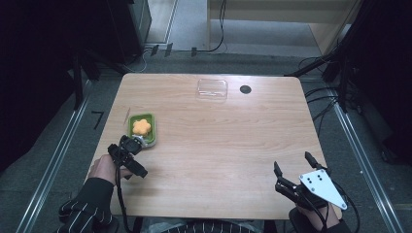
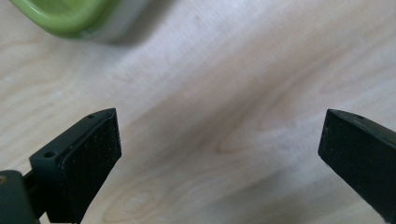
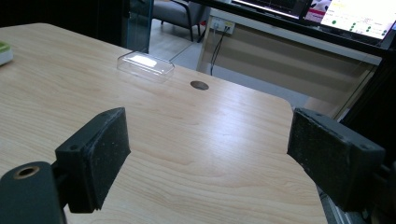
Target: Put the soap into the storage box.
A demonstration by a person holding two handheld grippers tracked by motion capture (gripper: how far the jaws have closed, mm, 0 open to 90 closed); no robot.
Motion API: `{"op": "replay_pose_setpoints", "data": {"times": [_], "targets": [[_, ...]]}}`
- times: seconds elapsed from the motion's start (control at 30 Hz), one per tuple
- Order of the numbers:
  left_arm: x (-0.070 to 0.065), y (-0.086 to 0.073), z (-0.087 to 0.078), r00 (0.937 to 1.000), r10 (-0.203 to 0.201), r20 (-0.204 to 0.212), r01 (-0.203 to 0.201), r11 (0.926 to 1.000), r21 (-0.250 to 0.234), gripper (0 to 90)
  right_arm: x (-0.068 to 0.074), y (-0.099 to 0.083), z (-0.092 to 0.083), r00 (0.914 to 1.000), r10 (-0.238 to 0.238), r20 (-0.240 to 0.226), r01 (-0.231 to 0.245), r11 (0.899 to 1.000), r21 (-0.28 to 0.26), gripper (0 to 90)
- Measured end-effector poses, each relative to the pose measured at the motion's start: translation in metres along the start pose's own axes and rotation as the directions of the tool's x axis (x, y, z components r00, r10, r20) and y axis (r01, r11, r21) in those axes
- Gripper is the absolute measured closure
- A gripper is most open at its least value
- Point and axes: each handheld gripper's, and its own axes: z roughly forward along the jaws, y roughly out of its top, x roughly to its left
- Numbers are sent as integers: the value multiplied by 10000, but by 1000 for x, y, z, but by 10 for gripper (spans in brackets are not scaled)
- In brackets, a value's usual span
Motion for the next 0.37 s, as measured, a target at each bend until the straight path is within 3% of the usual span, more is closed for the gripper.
{"op": "replay_pose_setpoints", "data": {"times": [0.27, 0.37], "targets": [[-12, -14, 5, 9989, 336, 320, -339, 9994, 118, 0, 0, 0, 0, 10000, 29, 13, -29, 10000, -2, 133], [-11, -16, 4, 9985, 272, 486, -264, 9995, -163, 0, 0, 0, 0, 10000, 37, 22, -37, 10000, 5, 133]]}}
